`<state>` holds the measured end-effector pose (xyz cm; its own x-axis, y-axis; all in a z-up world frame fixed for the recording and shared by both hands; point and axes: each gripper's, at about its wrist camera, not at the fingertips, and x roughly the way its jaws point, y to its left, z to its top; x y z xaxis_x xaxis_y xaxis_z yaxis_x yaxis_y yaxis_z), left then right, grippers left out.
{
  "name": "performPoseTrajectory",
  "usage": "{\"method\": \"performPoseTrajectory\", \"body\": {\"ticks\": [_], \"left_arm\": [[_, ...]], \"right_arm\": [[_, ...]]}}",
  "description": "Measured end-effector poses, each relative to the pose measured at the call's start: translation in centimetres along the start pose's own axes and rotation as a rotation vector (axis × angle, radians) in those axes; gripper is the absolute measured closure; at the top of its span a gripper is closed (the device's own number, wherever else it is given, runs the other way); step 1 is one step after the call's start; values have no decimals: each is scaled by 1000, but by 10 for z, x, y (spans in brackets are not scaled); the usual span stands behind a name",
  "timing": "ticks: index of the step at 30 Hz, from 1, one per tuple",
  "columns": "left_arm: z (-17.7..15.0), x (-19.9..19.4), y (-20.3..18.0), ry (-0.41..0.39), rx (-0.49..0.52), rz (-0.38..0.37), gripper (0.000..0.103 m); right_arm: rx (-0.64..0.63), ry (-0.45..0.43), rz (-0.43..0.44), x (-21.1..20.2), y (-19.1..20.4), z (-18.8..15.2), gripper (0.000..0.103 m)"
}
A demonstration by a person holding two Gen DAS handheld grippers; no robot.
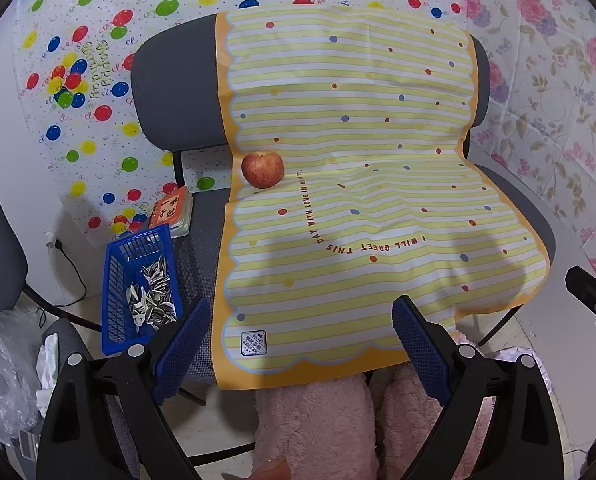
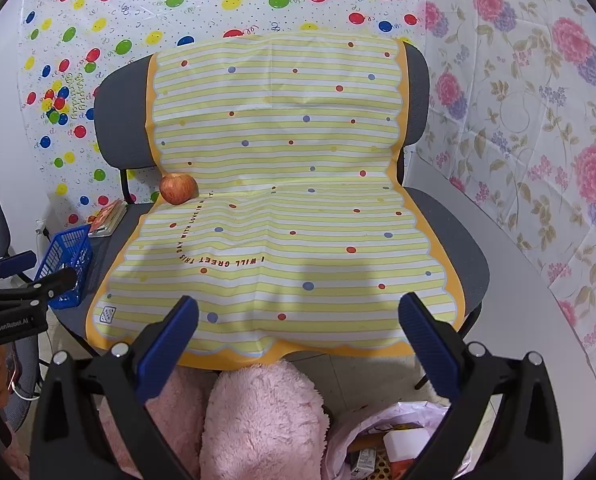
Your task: Collect trash
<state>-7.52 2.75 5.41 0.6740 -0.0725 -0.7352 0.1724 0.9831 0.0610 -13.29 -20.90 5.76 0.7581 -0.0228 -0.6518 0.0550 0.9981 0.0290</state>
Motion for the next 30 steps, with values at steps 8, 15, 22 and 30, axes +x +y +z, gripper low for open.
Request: {"method": "performPoseTrajectory", "body": {"ticks": [8,15,22,30], "left_arm": [[1,0,0,2,1,-5,12],[1,0,0,-1,1,-4,12],[0,0,1,-1,3,-9,12],[0,0,0,2,10,-17,12]], "right_arm": [[-2,0,-1,0,0,0,5],[6,-5,-4,-2,-1,-2,5],[6,-4,-4,-3,-2,-2,5],[13,-3,-9,-3,-4,-3,5]]}}
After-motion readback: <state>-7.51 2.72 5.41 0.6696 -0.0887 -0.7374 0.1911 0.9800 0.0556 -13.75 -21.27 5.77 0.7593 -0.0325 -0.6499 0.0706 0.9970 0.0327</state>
